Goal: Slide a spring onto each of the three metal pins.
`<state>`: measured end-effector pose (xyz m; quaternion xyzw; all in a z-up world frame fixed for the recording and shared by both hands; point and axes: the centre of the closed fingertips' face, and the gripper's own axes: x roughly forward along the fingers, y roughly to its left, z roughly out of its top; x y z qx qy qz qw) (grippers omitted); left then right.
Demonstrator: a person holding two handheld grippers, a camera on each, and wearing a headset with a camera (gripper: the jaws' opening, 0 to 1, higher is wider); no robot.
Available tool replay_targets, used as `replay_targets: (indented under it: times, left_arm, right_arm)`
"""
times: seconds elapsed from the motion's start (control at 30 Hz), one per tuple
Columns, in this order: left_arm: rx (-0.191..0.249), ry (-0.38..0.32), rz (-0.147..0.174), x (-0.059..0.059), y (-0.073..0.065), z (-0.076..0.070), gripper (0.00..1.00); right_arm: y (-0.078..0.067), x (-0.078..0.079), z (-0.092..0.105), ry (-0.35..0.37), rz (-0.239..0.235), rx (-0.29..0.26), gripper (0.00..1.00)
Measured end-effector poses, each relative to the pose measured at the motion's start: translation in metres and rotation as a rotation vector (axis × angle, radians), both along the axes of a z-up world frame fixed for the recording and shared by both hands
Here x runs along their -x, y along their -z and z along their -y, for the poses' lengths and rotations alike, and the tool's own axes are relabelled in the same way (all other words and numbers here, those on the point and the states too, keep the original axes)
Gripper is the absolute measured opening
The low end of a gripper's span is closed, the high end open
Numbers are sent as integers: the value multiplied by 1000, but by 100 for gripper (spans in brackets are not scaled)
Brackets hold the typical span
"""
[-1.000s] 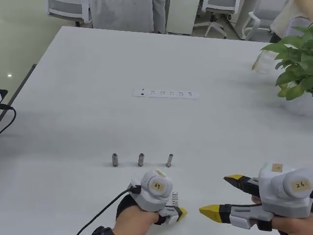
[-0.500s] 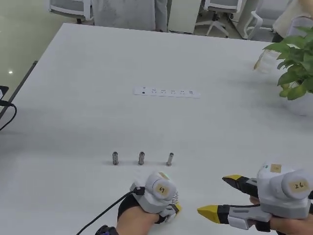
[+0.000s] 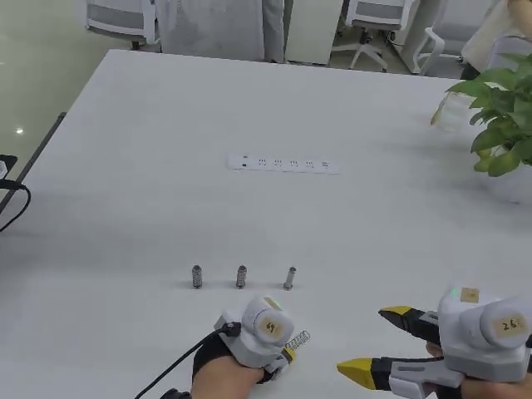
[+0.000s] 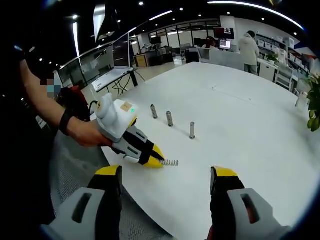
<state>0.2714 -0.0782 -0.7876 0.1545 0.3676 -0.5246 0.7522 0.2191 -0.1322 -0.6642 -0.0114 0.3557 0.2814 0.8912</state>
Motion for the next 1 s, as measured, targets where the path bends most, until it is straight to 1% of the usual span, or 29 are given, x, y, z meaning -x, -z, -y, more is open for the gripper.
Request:
replay_targets:
  times: [0.23, 0.47, 0.57, 0.9, 1.0]
  left_arm:
    - [-4, 3, -10, 0, -3, -10, 2]
    - [-3, 2, -12, -3, -5, -21, 2]
    - [-6, -8, -14, -5, -4, -28, 2]
    - [-6, -5, 4, -10, -15, -48, 2]
    - [-6, 5, 19, -11, -19, -55, 2]
  right_arm:
    - [-1, -2, -1, -1, 2, -8, 70]
    - [2, -2, -5, -18, -1, -6, 69]
    - [3, -3, -6, -19, 0, -13, 69]
    - [4, -6, -7, -33, -3, -16, 68]
    - [4, -7, -9, -41, -4, -17, 68]
